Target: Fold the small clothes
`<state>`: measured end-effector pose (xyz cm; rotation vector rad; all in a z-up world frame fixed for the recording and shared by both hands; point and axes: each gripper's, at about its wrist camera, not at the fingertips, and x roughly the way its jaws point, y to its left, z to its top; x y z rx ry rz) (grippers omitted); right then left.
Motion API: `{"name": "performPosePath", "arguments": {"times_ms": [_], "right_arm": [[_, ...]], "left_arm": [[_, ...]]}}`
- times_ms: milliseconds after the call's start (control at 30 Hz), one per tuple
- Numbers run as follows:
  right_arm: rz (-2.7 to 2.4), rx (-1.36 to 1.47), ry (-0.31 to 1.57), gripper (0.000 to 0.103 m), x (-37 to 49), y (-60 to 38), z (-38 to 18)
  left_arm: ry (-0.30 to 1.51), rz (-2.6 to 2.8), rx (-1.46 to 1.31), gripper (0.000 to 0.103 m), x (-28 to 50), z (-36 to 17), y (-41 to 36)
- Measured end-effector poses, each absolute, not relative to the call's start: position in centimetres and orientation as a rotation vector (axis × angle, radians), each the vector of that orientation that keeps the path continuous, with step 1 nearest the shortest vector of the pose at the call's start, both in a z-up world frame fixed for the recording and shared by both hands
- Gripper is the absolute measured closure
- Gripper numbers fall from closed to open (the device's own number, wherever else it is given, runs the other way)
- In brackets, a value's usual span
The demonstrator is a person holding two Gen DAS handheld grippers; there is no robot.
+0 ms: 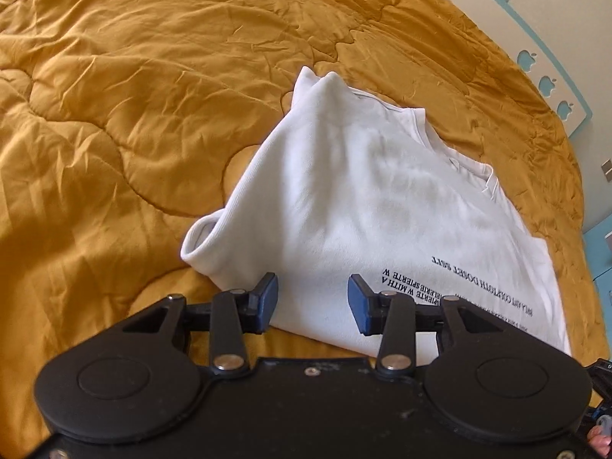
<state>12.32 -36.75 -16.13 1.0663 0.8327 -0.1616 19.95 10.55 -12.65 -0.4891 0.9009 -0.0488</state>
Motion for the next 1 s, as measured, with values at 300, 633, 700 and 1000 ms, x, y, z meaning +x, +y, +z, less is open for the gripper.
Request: {"name": "performPosePath", "arguments": {"times_ms": [300,633,700,1000], "right_arm": [[-0.207,1.025,0.818,0.085,11.4,-37.1,-15.2],[-0.011,0.885,0.692,0.066,12.1,-34.2,-10.9],[0.125,0.86,0.677,0.06,12.7,-32.5,-10.6],[0.259,0.714,0.862,0.06,16.0,-26.0,-13.6]], "left_arm": [[0.879,-0.015,-0.507,0.06,18.4,-12.0,11.6],[0.702,-0.023,-0.376,0.06,17.1,-8.4,10.3],[0.714,-0.052,-0.367,0.059,17.6,-8.5,9.8],[0.825,-0.078,-0.351,0.059,19.3,-10.4,8.8]]}}
